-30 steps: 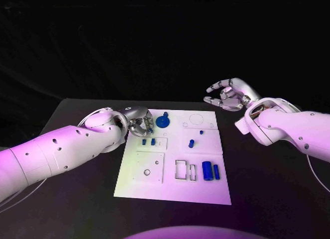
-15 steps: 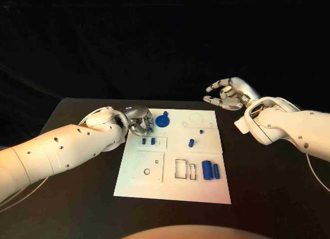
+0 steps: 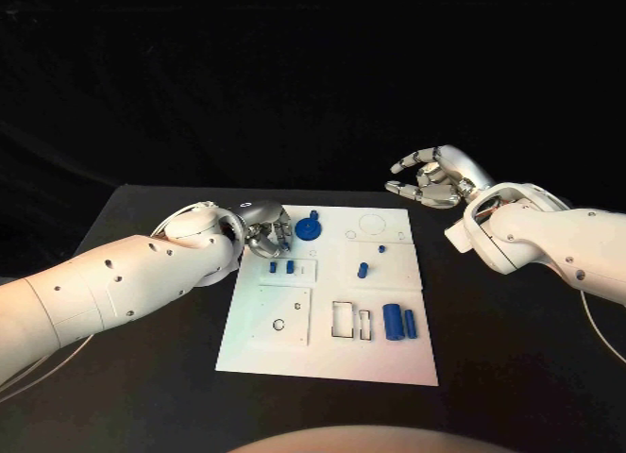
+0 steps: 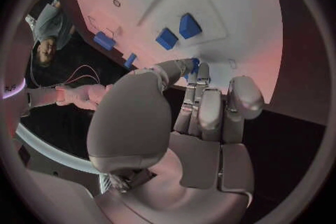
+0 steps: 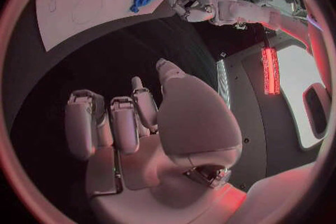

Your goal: Assemble the parts on the task board

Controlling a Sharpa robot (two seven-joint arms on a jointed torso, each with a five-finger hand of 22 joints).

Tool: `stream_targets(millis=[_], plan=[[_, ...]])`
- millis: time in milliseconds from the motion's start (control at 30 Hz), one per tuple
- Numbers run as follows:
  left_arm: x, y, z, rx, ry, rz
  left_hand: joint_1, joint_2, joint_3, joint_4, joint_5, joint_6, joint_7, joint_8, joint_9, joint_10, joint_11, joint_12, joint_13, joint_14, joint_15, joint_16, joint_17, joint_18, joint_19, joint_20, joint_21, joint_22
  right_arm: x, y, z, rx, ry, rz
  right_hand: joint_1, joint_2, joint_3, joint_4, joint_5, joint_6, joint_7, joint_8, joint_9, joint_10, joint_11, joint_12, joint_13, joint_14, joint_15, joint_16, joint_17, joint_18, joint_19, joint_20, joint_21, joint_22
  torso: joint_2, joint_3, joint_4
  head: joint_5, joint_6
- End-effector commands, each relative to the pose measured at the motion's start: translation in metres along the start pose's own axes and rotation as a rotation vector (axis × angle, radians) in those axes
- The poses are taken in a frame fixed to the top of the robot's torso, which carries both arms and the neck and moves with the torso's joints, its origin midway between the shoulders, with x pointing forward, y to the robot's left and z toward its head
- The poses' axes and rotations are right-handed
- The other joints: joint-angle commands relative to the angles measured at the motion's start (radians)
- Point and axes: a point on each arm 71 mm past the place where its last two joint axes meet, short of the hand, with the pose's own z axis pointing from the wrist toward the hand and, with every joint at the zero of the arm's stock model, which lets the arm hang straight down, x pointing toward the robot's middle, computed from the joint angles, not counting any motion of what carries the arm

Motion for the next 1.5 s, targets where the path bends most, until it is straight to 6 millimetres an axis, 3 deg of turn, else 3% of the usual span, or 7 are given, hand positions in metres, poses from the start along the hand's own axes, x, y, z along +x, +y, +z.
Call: stream_targets(millis=[33,567,967,1500], plan=[[0.0034,-0.0019,0.0005,0.003,0.025,0.000,-0.005,0.004,-0.008,-0.002,-0.007,0.009,-0.003,-0.005,0.002,0.012,0.000,-0.005,0.002,0.004,-0.005,-0.002,-0.005,-0.016,0.005,-0.002,0.005,0.003,0.0008,0.0012,0.0000,-0.013,0.003,-0.005,-0.007,0.006,0.004,-0.003,0.004,0.004,-0.006,0.004,-0.001,0.000,-0.001,0.004,0.001,0.062,-0.007,-0.005,0.089,0.008,0.004,-0.006,-0.002,0.151,-0.001,0.0007,0.0005,-0.001,0.000],[0.0035,-0.0023,0.0013,-0.001,0.021,-0.004,-0.005,0.002,-0.010,-0.004,-0.007,0.009,-0.003,-0.007,0.002,0.014,0.000,-0.009,0.003,0.004,-0.006,-0.001,-0.003,-0.015,0.005,-0.003,0.004,0.002,0.0005,0.0010,0.0000,-0.012,0.003,-0.006,-0.007,0.006,0.004,-0.003,0.004,0.004,-0.006,0.004,-0.001,0.000,-0.001,0.004,0.001,0.062,-0.007,-0.005,0.089,0.008,0.004,-0.006,-0.002,0.151,-0.001,0.0007,0.0004,-0.001,0.003],[0.0030,-0.0004,0.0012,-0.011,0.015,-0.005,-0.021,-0.021,-0.007,-0.006,-0.003,-0.073,0.025,-0.084,-0.025,-0.049,0.032,-0.099,-0.009,-0.011,0.020,-0.010,-0.033,-0.008,-0.020,0.016,-0.023,-0.040,0.0002,0.0005,0.0000,-0.011,0.002,-0.006,-0.007,0.006,0.005,-0.003,0.004,0.004,-0.006,0.004,-0.002,-0.002,-0.001,0.002,-0.002,0.061,-0.007,-0.006,0.087,0.008,0.003,-0.006,-0.005,0.149,0.000,0.0002,0.0008,-0.002,0.005],[0.0004,0.0020,-0.0016,-0.008,-0.014,-0.005,-0.022,-0.032,-0.010,-0.011,0.002,-0.080,0.033,-0.098,-0.031,-0.070,0.040,-0.121,-0.009,-0.025,0.027,-0.021,-0.065,-0.002,-0.036,0.020,-0.044,-0.072,-0.0001,-0.0015,0.0003,0.000,0.008,-0.008,-0.008,0.005,0.005,-0.003,0.004,0.003,-0.006,0.005,-0.002,-0.006,-0.001,-0.003,-0.007,0.060,-0.007,-0.008,0.083,0.010,-0.001,-0.006,-0.013,0.145,0.000,-0.0006,-0.0004,-0.002,0.006]])
